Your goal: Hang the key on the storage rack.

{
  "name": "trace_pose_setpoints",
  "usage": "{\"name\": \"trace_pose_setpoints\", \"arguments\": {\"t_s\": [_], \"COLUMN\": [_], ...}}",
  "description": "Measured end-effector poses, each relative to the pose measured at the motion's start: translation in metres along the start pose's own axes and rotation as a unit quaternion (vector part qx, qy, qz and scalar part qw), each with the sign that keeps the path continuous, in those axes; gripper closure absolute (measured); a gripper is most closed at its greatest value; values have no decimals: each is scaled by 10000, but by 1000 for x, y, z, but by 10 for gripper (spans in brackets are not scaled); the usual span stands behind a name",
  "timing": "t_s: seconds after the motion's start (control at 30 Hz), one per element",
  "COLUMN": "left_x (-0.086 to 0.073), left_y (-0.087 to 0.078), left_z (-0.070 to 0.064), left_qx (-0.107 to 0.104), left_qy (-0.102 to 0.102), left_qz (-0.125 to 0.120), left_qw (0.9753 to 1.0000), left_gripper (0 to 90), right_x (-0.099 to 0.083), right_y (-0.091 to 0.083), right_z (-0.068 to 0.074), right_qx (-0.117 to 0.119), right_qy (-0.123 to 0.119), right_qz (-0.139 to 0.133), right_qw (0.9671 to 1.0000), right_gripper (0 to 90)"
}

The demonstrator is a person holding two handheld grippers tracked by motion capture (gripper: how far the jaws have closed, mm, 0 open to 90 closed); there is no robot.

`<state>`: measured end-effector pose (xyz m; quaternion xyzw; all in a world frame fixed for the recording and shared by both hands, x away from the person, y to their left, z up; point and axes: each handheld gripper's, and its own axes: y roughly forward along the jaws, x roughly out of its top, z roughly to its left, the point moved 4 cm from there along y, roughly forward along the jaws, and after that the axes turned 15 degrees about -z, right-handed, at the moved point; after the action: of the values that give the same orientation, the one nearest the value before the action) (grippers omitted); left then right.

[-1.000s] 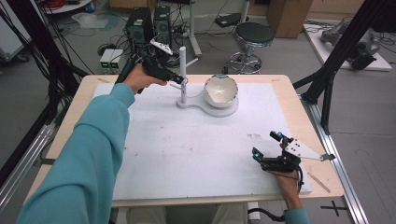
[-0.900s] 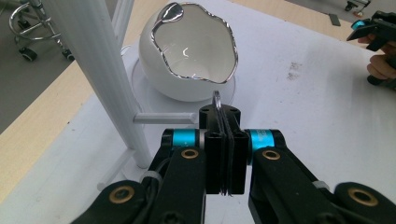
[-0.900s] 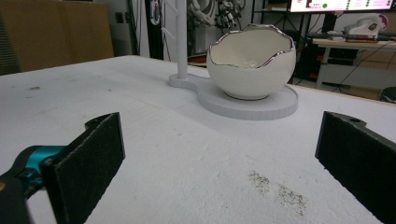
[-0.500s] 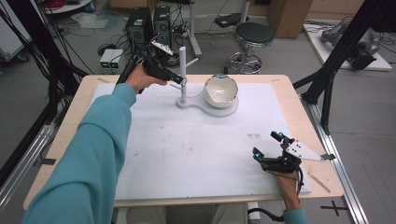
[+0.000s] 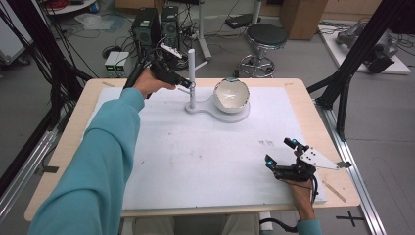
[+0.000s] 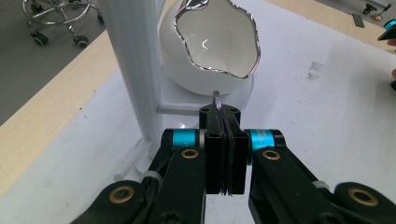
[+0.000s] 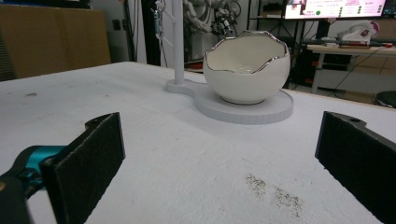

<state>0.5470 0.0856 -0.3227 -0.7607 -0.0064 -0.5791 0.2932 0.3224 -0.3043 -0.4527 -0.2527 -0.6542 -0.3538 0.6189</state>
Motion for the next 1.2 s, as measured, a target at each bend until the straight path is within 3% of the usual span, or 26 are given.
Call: {"name": "trace_pose_setpoints", "arguments": {"t_s": [0.2, 0.53, 0.6, 0.73, 0.8, 0.93, 1.0, 1.1, 1.2], "left_x": [-1, -4, -5, -7, -10, -15, -18, -27, -42], "left_y": [4, 10, 9, 6, 1, -15, -27, -51, -73], "left_z": [1, 5, 6, 10, 14, 15, 10, -4, -16], "left_qx": [83, 250, 324, 663, 722, 865, 900, 821, 889], "left_qy": [51, -29, 38, 241, 290, 221, 147, 360, 474], "left_qz": [58, 57, 81, -463, -580, -836, -987, -1300, -1530], "left_qw": [9999, 9997, 9994, 9964, 9953, 9925, 9909, 9875, 9831], "left_gripper": [883, 878, 868, 630, 500, 262, 92, 17, 17], "right_x": [0, 0, 0, 0, 0, 0, 0, 0, 0], "right_y": [0, -1, -1, -1, -1, -1, -1, 0, 1], "right_z": [-1, -1, -1, -1, -1, -1, -2, -2, -1], "right_qx": [-6, -7, -6, -9, -1, 5, 7, -2, 3], "right_qy": [33, 54, 55, 90, 95, 80, 82, 56, 26], "right_qz": [-26, -49, -48, -49, -44, -42, -31, -19, 26], "right_qw": [10000, 10000, 10000, 9999, 9999, 10000, 10000, 10000, 10000], "right_gripper": [6, 6, 6, 6, 6, 6, 6, 6, 6]}}
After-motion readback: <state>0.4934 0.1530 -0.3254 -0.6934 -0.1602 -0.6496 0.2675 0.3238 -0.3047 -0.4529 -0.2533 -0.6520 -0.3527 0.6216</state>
